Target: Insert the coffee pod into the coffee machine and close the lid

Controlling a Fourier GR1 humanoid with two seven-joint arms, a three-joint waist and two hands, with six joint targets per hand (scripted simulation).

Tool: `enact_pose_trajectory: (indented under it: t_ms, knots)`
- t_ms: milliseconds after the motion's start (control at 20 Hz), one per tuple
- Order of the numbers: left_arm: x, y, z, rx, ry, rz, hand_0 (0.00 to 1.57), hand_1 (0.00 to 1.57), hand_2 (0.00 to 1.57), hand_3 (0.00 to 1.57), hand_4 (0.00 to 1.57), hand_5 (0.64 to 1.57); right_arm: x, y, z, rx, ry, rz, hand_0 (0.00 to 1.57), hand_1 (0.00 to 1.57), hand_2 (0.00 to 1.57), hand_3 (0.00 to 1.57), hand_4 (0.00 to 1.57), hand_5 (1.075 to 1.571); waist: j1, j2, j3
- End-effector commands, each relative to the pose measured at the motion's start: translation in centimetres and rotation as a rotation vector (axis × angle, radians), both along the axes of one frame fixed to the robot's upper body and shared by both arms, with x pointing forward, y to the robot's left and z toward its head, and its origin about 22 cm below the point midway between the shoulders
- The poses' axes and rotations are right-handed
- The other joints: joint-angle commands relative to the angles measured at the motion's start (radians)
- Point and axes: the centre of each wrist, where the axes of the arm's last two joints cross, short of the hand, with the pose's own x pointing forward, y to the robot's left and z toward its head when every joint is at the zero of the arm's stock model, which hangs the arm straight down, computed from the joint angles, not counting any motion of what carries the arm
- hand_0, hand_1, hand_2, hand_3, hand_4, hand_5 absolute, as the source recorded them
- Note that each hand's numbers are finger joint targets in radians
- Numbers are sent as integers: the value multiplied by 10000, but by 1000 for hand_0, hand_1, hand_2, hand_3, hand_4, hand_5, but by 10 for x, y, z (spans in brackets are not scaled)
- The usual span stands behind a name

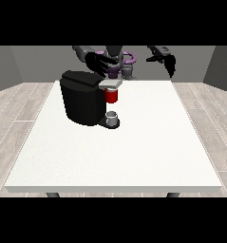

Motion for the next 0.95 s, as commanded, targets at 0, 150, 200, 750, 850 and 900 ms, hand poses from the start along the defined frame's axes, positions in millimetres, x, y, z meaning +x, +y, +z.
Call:
enact_pose_trajectory:
  t_ms: [0,150,200,750,850,900]
  knots:
    - [9,23,1,-307,7,432,0,0,0,0,121,1571,-1,22,10,-302,-226,501,0,0,0,0,141,1571,-369,155,0]
    - [-2,-27,8,36,266,-582,0,0,0,0,167,1571,10,6,10,-157,77,-219,0,0,0,0,116,1571,401,-223,5]
    - [-3,-4,-4,-139,-208,-245,0,0,0,0,154,1571,7,14,10,-165,-405,-24,0,0,0,0,73,1571,170,149,2]
    - [-18,-7,-31,-324,544,160,0,0,0,0,205,1571,-50,34,-59,2281,540,1472,0,0,0,0,286,1571,-924,-1585,6]
    - [-32,-8,-55,-514,133,575,0,0,0,0,192,1571,-69,32,-82,2454,771,1089,0,0,0,0,251,1571,-1250,-1420,1]
    - [-26,2,-47,-386,221,657,0,0,0,0,192,1571,-84,30,-100,2660,1103,956,0,0,0,0,157,1571,-1349,-1497,3]
